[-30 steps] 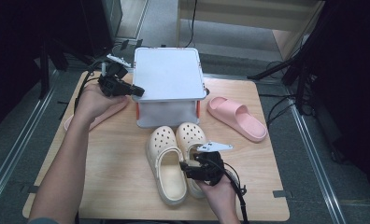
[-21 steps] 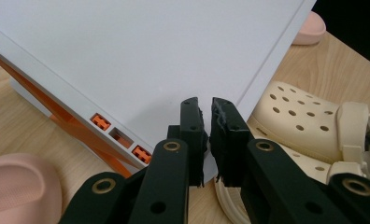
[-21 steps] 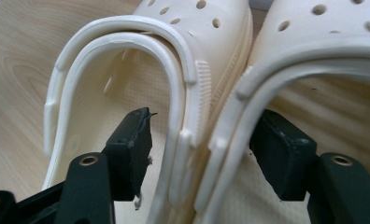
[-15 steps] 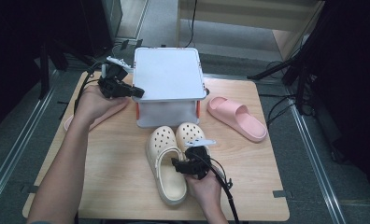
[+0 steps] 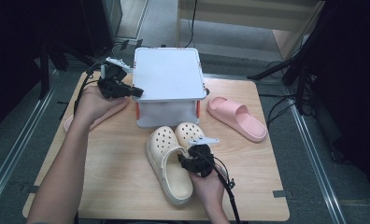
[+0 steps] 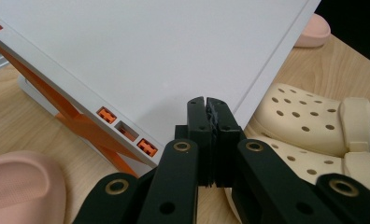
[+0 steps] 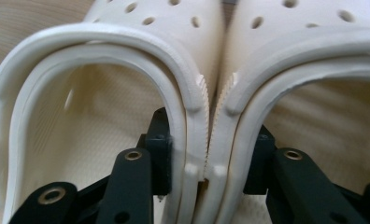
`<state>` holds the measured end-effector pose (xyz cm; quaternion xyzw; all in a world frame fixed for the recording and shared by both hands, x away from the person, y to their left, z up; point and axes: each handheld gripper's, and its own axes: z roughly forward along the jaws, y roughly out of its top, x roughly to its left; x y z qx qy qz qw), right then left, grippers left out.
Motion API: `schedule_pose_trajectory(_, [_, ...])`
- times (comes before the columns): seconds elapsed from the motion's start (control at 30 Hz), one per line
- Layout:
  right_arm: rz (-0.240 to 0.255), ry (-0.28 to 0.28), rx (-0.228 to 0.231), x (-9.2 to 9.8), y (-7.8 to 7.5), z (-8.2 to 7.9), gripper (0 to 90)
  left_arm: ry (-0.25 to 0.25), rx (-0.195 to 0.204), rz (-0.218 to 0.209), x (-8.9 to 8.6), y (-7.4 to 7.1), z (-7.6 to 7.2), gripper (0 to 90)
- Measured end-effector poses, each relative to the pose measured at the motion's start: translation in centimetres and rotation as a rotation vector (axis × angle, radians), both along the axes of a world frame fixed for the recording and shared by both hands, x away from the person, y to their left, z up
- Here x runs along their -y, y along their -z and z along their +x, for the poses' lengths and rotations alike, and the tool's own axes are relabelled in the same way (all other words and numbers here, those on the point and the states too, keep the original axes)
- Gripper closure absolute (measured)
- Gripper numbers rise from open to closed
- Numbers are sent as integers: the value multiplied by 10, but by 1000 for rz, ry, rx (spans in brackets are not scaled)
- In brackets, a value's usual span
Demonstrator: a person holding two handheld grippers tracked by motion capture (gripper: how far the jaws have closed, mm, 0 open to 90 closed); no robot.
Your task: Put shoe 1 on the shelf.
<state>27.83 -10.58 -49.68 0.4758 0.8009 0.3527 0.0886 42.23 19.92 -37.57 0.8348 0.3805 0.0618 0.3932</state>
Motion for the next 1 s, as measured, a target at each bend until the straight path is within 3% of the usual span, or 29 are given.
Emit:
schedule_pose_trajectory(0.23, [58,-42,-19,11,-17,9,656,4,3,1,0,0,0,891])
schedule_pose_trajectory(0.4, [90,-61,28,9,-35,16,655,-1,3,2,0,0,0,891])
schedule_pose_trajectory(0.5, [73,-75,57,4,-43,25,655,-1,4,2,0,0,0,891])
schedule_pose_trajectory(0.6, [63,-76,58,0,-45,37,655,-1,4,1,0,0,0,891])
schedule_pose_trajectory(1.0, [12,-69,78,-30,-36,88,654,5,-1,-14,-2,1,0,891])
